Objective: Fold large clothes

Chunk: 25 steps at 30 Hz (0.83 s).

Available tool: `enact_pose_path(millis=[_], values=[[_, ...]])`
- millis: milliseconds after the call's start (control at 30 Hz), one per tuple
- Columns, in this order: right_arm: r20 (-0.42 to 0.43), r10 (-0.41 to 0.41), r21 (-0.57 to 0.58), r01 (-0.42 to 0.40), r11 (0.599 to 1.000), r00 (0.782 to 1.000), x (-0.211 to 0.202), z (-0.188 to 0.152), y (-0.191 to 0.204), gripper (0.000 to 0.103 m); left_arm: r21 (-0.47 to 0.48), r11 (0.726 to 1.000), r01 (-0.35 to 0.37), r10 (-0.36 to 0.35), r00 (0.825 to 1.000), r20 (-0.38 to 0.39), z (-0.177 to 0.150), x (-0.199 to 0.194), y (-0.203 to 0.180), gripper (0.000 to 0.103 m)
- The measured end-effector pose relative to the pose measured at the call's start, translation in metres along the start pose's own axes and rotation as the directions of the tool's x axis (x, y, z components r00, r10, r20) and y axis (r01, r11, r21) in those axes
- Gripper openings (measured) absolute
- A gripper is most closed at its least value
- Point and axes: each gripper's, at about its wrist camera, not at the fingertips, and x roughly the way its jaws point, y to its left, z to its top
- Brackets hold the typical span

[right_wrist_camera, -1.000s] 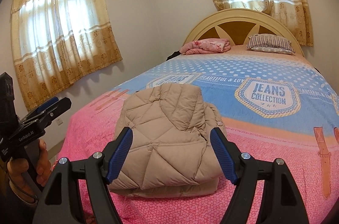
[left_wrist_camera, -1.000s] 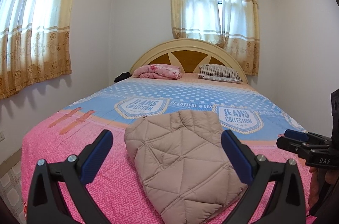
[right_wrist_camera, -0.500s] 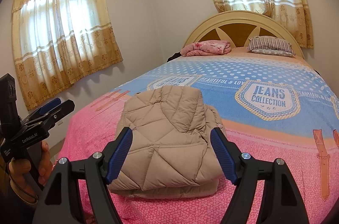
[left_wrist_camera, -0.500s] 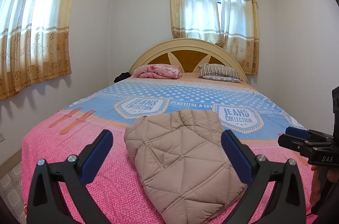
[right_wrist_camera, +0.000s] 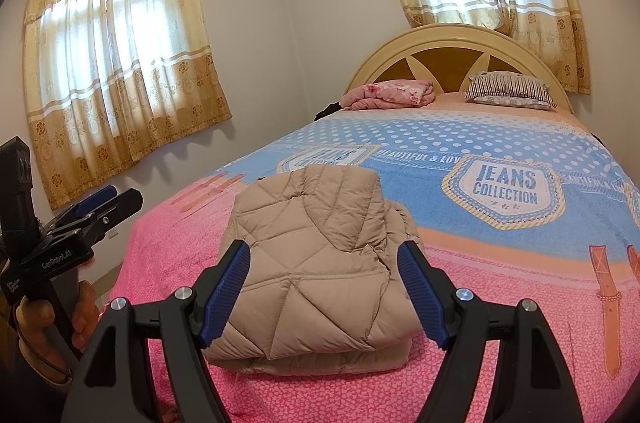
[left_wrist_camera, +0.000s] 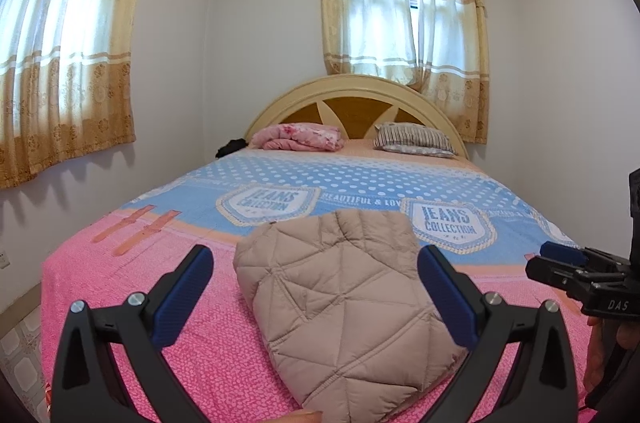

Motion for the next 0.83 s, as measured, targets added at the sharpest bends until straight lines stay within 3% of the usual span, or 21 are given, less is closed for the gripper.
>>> enact_pose_path(millis=[833], values=[[0.007,0.003,-0.008,-0.003,1.000,1.000,-0.0055,-0.0034,0.0019,0.076,0.049,0.999,0.007,-0.006,1.000,-0.006,0.0003,-0.0008,-0.0060,0.103]])
